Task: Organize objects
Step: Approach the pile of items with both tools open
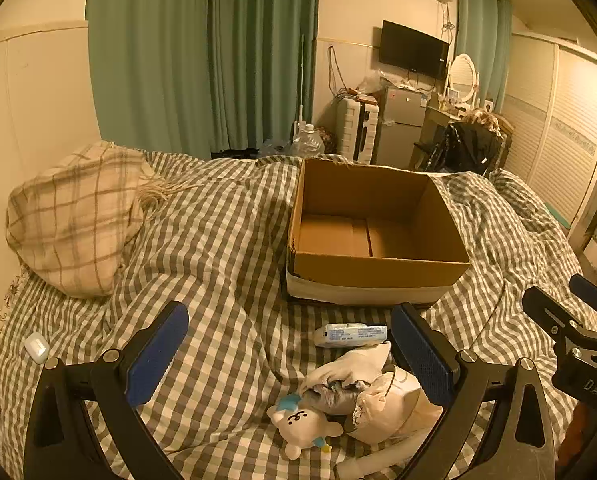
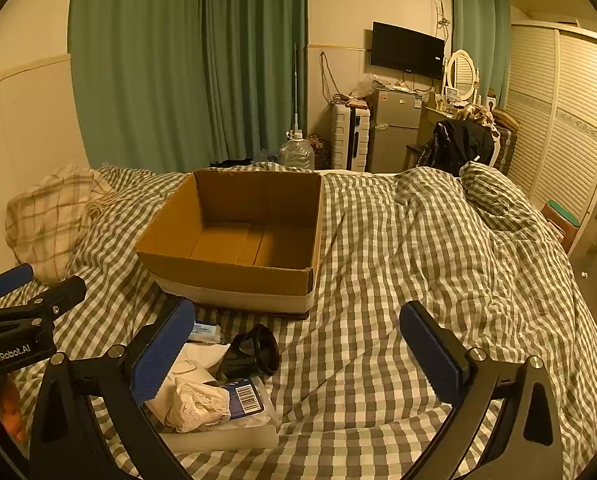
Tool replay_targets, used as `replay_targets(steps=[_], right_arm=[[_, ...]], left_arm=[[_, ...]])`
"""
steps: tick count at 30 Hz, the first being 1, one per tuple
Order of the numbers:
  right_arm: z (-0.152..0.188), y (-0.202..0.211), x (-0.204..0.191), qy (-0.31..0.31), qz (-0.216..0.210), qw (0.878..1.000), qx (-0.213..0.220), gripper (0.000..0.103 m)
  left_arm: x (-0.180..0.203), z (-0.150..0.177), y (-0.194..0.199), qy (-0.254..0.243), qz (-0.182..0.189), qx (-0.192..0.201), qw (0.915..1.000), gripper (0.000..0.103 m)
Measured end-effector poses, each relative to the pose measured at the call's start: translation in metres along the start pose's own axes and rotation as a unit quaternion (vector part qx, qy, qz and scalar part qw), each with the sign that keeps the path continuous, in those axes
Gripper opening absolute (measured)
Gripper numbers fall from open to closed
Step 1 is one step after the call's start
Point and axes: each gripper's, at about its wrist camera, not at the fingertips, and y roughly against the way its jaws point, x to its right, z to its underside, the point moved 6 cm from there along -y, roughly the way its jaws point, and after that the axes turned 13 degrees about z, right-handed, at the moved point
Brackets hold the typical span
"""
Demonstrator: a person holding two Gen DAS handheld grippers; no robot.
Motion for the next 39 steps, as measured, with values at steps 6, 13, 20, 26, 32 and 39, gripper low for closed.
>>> replay_targets(steps=[6,13,20,26,32,39], right_arm=[[-0.0003,0.0004,-0.0035,0.000,0.000,1.000,0.000,0.103],[0.0000,0.0004,-0.0036,0.000,0.000,1.000,-0.001,0.103],[-0.0004,0.0005,-0.0046,0.000,0.000,1.000,0.000,0.103],[-0.0006,0.0007,-0.0051,0.000,0.000,1.000,-0.001,0.103],[-0.0004,0.0011,-0.0052,0.000,-0.001,1.000,-0.001,0.103],[-0.0002,0.0010,-0.0052,0.001,0.000,1.000,-0.001,0.103]], left_arm=[[-0.0013,-0.0006,0.0002,-0.001,-0.002,0.000,1.0000,0.103],[-0.0030,-0.0014,0.0010,0.000,-0.004,0.000,1.0000,0.103],[-0.0028,-0.0009,0.0010,0.000,-0.004,0.000,1.0000,0.103],[-0.0034,0.0005,0.0004,0.000,-0.004,-0.001,1.0000,0.103],[-0.0036,0.0007,0.0002,-0.001,-0.006,-0.001,1.0000,0.103],[-0.0018,0.0034,-0.0005,-0.003,-0.007,-0.002,1.0000,0.103]])
